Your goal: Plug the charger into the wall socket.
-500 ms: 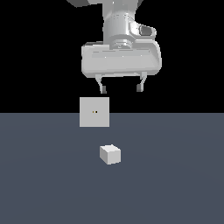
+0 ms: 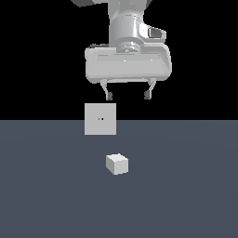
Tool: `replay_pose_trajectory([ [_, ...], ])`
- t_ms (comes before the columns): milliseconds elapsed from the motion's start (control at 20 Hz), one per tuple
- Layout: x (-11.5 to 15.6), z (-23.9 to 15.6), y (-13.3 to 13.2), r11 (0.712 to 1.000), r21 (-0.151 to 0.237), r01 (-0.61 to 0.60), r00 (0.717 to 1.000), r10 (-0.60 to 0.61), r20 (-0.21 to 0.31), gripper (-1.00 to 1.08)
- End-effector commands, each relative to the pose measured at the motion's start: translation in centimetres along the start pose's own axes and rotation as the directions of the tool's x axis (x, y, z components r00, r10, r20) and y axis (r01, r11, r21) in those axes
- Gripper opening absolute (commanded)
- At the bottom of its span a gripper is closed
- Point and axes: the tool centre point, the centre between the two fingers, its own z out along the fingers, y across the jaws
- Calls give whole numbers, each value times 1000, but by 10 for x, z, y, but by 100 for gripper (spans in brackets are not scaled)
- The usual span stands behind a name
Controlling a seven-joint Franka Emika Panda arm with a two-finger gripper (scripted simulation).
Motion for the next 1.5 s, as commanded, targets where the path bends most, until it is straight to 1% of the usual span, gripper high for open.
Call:
replay_pose_trajectory([
  [0,-2,3,-1,1000,3,14,1000,-14,-12,100],
  [400,-13,17,-7,996,16,92,993,-90,-82,100],
  [700,-24,33,-12,985,24,172,974,-167,-155,100],
  [1000,-34,50,-17,967,25,254,943,-241,-230,100],
  [1450,-45,73,-23,932,22,361,884,-334,-327,100],
])
